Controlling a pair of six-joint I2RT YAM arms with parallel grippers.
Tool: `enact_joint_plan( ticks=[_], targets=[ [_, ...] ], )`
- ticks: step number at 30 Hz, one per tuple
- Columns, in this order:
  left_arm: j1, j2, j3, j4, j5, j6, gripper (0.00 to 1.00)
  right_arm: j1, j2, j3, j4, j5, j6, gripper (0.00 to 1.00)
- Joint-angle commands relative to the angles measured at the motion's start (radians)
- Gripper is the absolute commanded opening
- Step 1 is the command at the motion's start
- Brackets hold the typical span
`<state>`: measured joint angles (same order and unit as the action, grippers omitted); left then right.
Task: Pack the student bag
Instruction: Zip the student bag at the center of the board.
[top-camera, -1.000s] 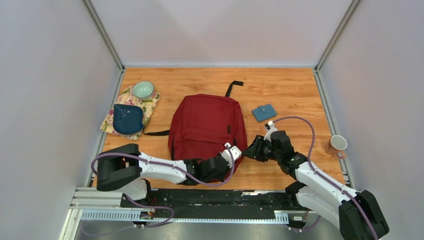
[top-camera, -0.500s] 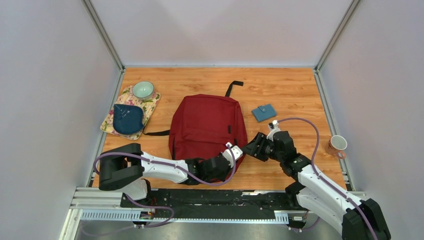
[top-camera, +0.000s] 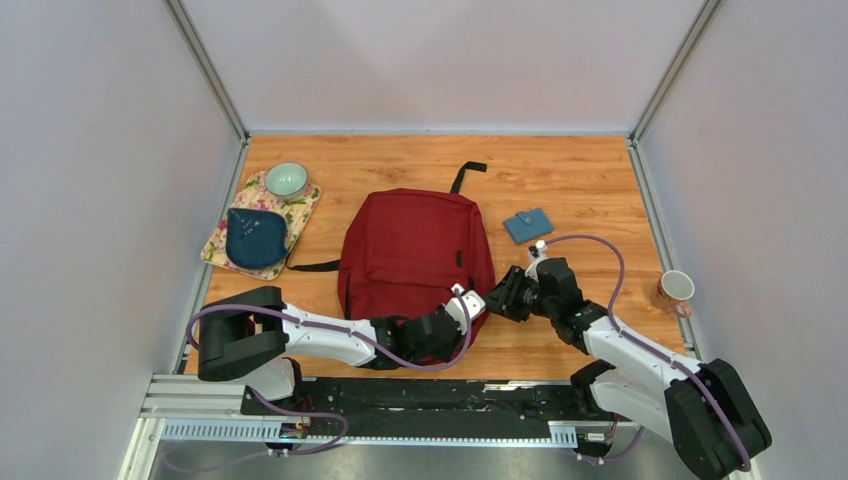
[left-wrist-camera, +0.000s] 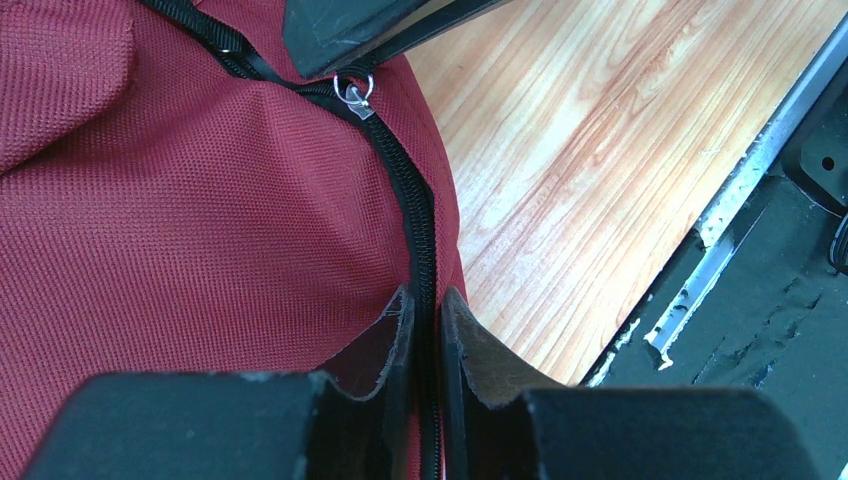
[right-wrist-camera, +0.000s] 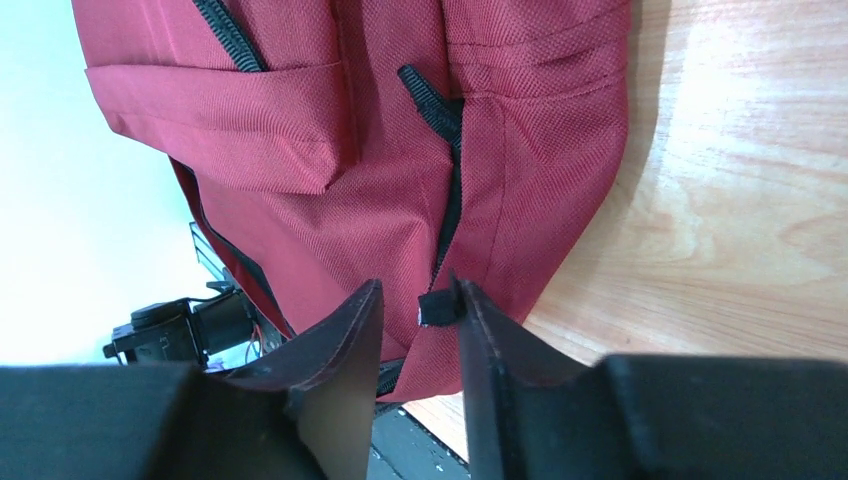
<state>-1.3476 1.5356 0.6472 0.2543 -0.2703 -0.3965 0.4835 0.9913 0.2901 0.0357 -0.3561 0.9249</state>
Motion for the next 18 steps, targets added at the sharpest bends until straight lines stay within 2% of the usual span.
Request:
enact_joint_plan(
  ticks=[1, 7, 10, 12, 18],
  targets=[
    [-0.004, -0.006, 0.008, 0.042, 0.036, -0.021, 0.19, 0.004, 0.027, 0.015, 0.099, -0.035, 0.008, 0.34],
    [-0.004, -0.008, 0.008, 0.042, 0.026, -0.019, 0.19, 0.006, 0.029, 0.017, 0.092, -0.047, -0.017, 0.27],
    [-0.004, -0.009, 0.009, 0.043, 0.028, -0.019, 0.19, 0.004, 0.036, 0.017, 0.082, -0.044, -0.029, 0.29],
    [-0.005, -0.011, 0.009, 0.042, 0.029, -0.018, 0.19, 0.006, 0.05, 0.018, 0.087, -0.035, -0.034, 0.35],
    [-0.004, -0.011, 0.009, 0.042, 0.032, -0.018, 0.19, 0.006, 0.121, 0.041, 0.124, -0.024, -0.044, 0.35]
  ],
)
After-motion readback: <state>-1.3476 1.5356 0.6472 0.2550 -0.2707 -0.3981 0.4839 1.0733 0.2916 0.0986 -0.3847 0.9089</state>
